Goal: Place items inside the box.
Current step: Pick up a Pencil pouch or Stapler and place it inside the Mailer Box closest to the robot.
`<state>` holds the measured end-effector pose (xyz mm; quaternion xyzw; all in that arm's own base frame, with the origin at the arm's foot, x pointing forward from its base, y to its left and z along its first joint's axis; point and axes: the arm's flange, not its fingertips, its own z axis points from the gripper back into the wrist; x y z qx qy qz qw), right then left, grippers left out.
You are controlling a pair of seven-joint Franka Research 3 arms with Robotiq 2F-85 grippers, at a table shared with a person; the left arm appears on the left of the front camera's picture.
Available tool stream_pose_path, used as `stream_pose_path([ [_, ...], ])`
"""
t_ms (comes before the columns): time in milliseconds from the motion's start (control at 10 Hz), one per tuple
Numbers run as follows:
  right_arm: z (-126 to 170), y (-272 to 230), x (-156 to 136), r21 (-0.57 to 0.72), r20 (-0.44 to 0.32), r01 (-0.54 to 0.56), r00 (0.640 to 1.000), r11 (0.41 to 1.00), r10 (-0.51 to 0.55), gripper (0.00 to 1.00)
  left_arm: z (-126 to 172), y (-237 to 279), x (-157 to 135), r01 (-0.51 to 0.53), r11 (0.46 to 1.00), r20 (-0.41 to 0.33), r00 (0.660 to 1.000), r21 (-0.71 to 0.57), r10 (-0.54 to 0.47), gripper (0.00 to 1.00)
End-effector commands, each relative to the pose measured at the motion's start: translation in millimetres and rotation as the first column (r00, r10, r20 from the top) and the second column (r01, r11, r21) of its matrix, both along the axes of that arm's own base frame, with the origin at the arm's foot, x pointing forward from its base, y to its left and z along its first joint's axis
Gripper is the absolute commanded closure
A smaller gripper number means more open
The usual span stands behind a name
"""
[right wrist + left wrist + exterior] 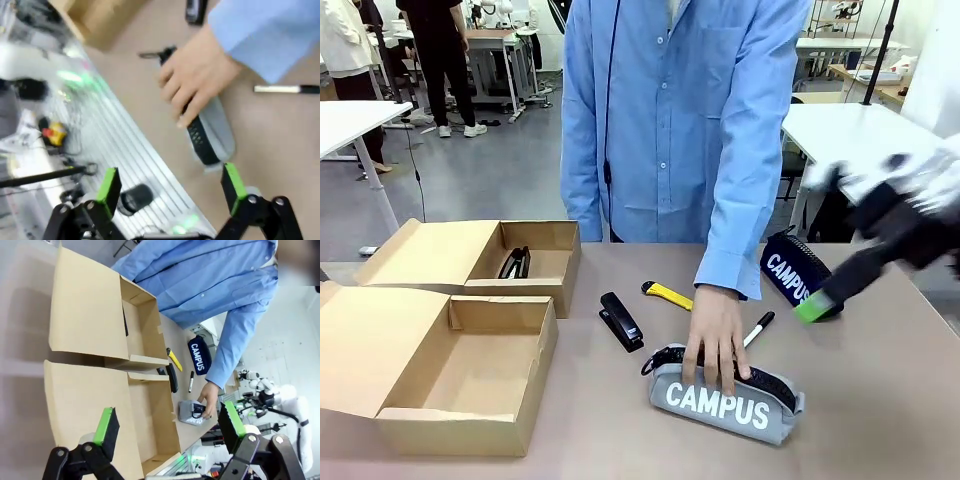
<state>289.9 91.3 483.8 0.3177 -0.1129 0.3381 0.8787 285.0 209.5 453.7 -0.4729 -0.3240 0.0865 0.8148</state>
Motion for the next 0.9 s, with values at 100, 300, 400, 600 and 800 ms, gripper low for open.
stream_pose_path([
  [100,-84.4,-178.0,-103.1,0.704,-0.343,0.391,0.918,0.593,-0.199,0.00,-1.3,-1.3,0.5,0.003,1.000,0.033,0.999,-0.008,-0.003,0.00],
  [300,-136.6,-241.5,-142.8,0.811,-0.508,0.545,0.836,0.214,-0.205,0.00,-1.3,-1.3,0.5,0.003,1.000,0.033,0.999,-0.008,-0.003,0.00],
  [400,-162.2,-259.5,-157.6,0.802,-0.551,0.584,0.804,0.126,-0.222,0.00,-1.3,-1.3,0.5,0.003,1.000,0.033,0.999,-0.008,-0.003,0.00],
  [600,-188.5,-267.0,-169.0,0.757,-0.618,0.650,0.743,0.060,-0.256,0.00,-1.3,-1.3,0.5,0.003,1.000,0.033,0.999,-0.008,-0.003,0.00],
  [800,-134.2,-292.9,-160.5,0.677,-0.458,0.494,0.863,0.545,-0.214,0.00,-1.3,-1.3,0.5,0.003,1.000,0.033,0.999,-0.008,-0.003,0.00],
])
